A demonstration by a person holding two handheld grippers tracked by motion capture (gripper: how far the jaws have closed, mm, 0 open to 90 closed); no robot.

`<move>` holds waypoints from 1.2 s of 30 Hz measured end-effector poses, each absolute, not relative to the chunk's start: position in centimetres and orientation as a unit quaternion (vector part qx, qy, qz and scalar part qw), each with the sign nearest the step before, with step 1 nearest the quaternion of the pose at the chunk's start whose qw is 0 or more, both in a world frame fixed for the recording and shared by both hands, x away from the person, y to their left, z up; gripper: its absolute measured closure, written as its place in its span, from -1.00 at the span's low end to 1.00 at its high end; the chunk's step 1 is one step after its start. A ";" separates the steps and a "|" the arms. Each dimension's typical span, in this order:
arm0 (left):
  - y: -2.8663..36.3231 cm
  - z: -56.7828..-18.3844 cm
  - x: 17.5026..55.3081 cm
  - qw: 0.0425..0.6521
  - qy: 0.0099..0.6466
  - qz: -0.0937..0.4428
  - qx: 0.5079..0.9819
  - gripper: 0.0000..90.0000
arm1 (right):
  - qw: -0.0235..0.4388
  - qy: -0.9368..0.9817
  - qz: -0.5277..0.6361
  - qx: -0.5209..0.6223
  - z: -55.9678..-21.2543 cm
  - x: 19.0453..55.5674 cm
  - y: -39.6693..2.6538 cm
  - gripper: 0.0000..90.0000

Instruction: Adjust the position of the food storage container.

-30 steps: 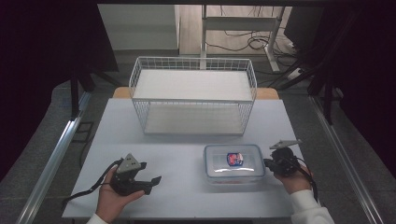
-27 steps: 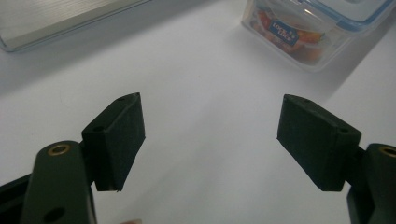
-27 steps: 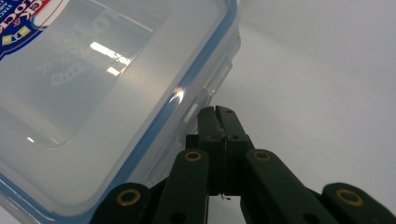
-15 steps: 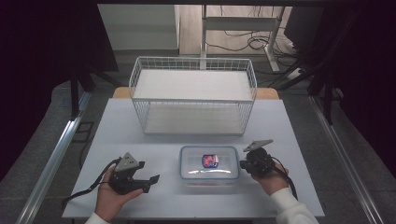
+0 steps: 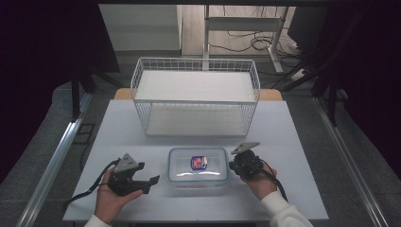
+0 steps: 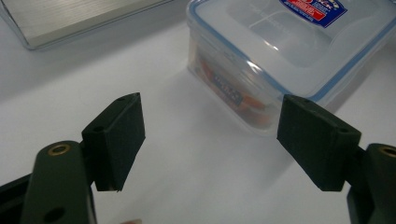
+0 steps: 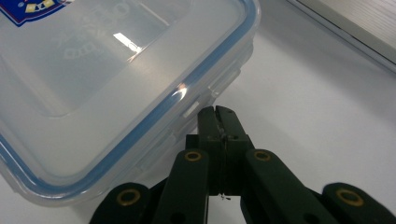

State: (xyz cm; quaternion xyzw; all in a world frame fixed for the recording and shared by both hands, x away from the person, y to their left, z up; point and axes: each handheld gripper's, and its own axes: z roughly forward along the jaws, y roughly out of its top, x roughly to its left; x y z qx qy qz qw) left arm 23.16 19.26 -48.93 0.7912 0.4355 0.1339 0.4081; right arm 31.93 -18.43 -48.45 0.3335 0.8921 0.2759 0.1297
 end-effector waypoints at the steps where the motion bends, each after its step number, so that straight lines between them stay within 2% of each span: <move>1: 19.3 -48.9 23.2 0.408 0.436 0.134 0.791 -0.48 | 0.129 0.893 0.277 0.332 -48.5 31.9 -18.3 0.98; 14: 19.4 -48.9 23.2 0.407 0.436 0.134 0.791 -0.48 | 0.133 0.895 0.286 0.316 -48.5 31.6 -17.6 0.98; 20: 19.5 -48.9 23.2 0.408 0.437 0.135 0.790 -0.48 | 0.144 0.868 0.329 0.342 -47.1 31.3 -19.8 0.98; 23: 19.5 -49.0 23.3 0.406 0.437 0.134 0.791 -0.48 | 0.134 0.843 0.376 0.360 -46.4 30.6 -21.9 0.97; 25: 19.5 -49.0 23.3 0.407 0.437 0.134 0.791 -0.48 | 0.121 0.828 0.404 0.369 -46.3 30.4 -22.8 0.80; 28: 19.5 -49.0 23.4 0.408 0.438 0.135 0.790 -0.48 | 0.110 0.812 0.428 0.382 -46.4 30.2 -23.4 0.14; 29: 19.5 -49.0 23.4 0.408 0.438 0.134 0.790 -0.48 | 0.113 0.809 0.429 0.385 -46.5 30.1 -23.3 0.00; 30: 19.5 -49.0 23.4 0.408 0.438 0.134 0.790 -0.48 | 0.113 0.809 0.429 0.385 -46.5 30.1 -23.3 0.00; 32: 19.5 -49.0 23.6 0.409 0.438 0.132 0.789 -0.48 | 0.112 0.807 0.433 0.385 -46.6 30.0 -23.1 -0.20; 36: 19.4 -49.1 23.9 0.409 0.439 0.130 0.789 -0.48 | 0.107 0.809 0.437 0.378 -46.5 29.5 -22.7 -0.38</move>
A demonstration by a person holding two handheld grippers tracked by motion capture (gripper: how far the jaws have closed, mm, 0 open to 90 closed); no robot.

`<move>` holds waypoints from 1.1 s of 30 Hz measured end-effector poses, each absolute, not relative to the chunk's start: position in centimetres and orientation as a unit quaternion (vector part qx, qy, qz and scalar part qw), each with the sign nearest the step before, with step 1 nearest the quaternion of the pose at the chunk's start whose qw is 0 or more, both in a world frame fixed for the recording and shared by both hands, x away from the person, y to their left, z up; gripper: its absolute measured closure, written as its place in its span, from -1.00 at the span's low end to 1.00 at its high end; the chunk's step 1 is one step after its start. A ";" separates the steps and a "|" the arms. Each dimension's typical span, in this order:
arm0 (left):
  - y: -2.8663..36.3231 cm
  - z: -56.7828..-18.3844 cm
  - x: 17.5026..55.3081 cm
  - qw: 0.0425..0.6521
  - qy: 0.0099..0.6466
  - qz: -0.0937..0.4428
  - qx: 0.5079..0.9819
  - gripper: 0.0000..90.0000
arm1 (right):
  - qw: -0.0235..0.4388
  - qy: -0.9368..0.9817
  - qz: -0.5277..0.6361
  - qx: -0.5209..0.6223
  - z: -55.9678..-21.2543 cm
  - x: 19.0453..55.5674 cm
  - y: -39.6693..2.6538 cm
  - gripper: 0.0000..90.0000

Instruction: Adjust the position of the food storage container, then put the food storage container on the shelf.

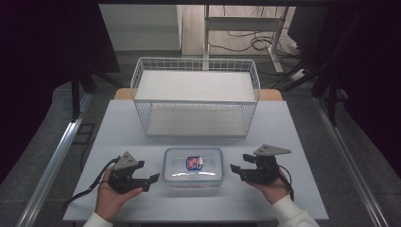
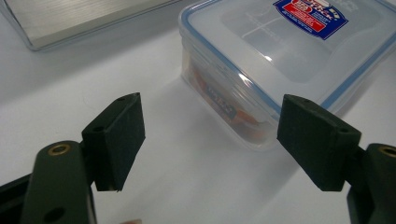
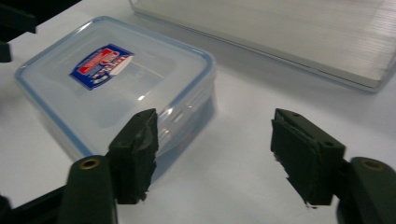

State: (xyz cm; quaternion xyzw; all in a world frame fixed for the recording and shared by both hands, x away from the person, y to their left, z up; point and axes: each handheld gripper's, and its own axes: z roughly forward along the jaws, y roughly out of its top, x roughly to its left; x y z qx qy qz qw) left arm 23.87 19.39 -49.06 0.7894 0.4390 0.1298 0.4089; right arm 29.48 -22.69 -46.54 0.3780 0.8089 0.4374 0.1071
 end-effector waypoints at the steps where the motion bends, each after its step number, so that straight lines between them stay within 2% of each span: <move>1: 19.4 -49.1 23.9 0.410 0.438 0.128 0.790 -0.48 | 0.107 0.808 0.438 0.379 -46.6 29.4 -22.6 -0.41; 18: 19.0 -49.3 25.0 0.438 0.455 0.083 0.771 -0.58 | 0.043 0.802 0.467 0.369 -46.8 28.9 -21.7 -0.54; 23: 18.6 -49.5 25.8 0.459 0.467 0.040 0.755 -0.59 | 0.026 0.798 0.473 0.373 -47.0 28.8 -21.5 -0.54; 33: 17.9 -50.7 27.7 0.473 0.484 -0.019 0.736 -0.63 | 0.028 0.801 0.473 0.366 -47.1 28.8 -20.9 -0.54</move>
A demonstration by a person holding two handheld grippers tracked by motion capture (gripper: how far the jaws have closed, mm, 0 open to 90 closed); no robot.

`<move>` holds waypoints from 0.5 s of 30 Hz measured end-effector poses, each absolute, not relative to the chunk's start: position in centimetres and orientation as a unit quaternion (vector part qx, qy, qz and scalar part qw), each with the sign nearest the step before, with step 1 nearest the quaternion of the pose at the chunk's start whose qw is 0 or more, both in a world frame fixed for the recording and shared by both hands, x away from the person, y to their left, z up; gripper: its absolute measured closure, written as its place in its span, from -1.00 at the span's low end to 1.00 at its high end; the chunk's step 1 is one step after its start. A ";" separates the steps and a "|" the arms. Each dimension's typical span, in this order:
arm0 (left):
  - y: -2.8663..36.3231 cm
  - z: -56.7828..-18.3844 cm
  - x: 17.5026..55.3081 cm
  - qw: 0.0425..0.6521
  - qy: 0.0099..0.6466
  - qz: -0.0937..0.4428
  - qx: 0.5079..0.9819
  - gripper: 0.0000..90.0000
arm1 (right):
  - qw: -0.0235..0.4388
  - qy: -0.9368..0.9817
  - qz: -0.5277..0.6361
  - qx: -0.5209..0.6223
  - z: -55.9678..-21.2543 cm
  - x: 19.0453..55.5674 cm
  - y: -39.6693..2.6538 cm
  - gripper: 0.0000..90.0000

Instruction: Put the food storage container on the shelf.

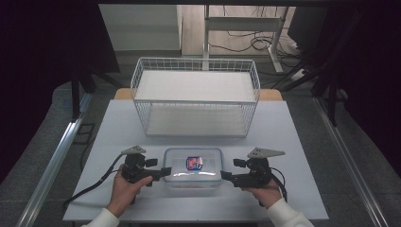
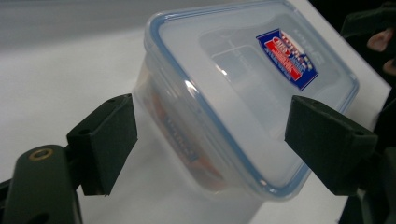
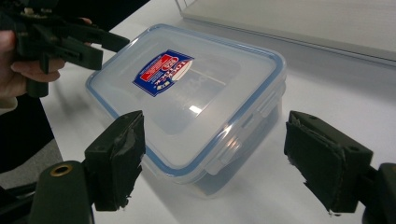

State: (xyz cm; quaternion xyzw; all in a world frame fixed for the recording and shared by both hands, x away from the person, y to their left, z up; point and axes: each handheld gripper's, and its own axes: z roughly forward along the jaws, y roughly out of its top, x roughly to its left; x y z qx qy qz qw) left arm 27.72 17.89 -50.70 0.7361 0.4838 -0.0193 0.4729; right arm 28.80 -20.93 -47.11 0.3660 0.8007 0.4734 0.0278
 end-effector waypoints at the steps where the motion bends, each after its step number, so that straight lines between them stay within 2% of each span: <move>1: 17.9 -50.7 27.8 0.475 0.485 -0.025 0.734 -0.64 | 0.028 0.802 0.471 0.365 -47.1 28.8 -20.9 -0.54; 15: 17.3 -52.0 28.7 0.476 0.484 -0.113 0.726 -0.68 | 0.031 0.805 0.463 0.369 -47.3 28.9 -20.7 -0.54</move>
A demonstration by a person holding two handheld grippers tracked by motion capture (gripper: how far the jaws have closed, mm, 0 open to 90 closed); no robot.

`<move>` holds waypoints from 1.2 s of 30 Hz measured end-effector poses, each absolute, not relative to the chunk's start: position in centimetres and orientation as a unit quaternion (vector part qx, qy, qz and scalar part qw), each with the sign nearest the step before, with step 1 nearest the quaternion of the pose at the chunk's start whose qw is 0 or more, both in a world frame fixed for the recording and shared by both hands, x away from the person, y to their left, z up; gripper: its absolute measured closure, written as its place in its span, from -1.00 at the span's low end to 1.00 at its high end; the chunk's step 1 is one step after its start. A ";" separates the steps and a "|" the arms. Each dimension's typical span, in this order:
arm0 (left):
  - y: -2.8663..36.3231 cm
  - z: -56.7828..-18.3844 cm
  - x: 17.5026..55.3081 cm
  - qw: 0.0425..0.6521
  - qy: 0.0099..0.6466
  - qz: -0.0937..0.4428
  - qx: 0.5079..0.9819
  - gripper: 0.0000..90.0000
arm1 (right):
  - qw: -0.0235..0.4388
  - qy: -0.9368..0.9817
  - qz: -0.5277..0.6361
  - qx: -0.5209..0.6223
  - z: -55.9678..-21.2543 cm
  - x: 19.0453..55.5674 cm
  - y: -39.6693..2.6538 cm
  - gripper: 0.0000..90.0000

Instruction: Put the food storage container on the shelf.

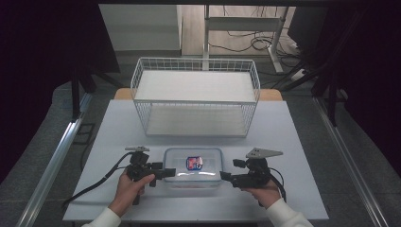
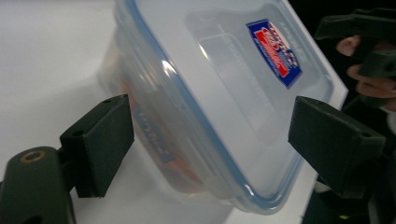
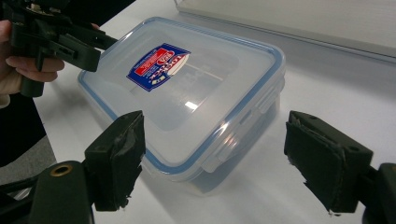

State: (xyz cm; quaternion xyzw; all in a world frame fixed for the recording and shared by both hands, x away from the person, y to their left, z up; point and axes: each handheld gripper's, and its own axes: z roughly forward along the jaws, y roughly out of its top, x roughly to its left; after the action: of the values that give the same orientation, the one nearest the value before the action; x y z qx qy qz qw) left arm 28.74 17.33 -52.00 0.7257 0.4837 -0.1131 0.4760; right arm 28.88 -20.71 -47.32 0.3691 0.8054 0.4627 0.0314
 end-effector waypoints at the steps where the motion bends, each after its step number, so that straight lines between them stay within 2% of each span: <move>1: 17.3 -52.1 28.8 0.477 0.483 -0.116 0.725 -0.68 | 0.031 0.806 0.463 0.369 -47.4 28.9 -20.7 -0.54; 6: 17.5 -52.5 29.0 0.488 0.485 -0.139 0.713 -0.63 | 0.012 0.807 0.459 0.372 -47.9 29.4 -20.3 -0.57; 11: 17.8 -52.8 29.2 0.492 0.488 -0.149 0.705 -0.56 | -0.047 0.797 0.457 0.393 -49.0 30.7 -19.5 -0.65; 17: 17.8 -53.0 29.2 0.487 0.489 -0.148 0.709 -0.52 | -0.090 0.786 0.446 0.418 -50.4 32.0 -18.8 -0.71; 21: 18.0 -52.8 29.1 0.492 0.492 -0.144 0.704 -0.41 | -0.113 0.778 0.445 0.430 -50.7 32.3 -18.7 -0.66; 27: 18.1 -52.7 29.1 0.490 0.494 -0.144 0.703 -0.37 | -0.131 0.771 0.439 0.442 -51.0 32.3 -18.7 -0.61; 32: 18.2 -52.7 29.1 0.491 0.496 -0.145 0.701 -0.35 | -0.154 0.751 0.445 0.463 -51.0 32.6 -19.3 -0.42; 36: 18.2 -52.5 29.0 0.492 0.498 -0.144 0.699 -0.29 | -0.153 0.746 0.446 0.470 -50.9 32.4 -19.4 -0.38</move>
State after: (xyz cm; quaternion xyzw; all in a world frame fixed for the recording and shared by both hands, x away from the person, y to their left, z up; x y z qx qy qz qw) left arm 28.98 18.24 -52.46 0.6993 0.4977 -0.1445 0.4924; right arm 32.45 -19.43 -50.87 0.4698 0.7463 0.4459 -0.1530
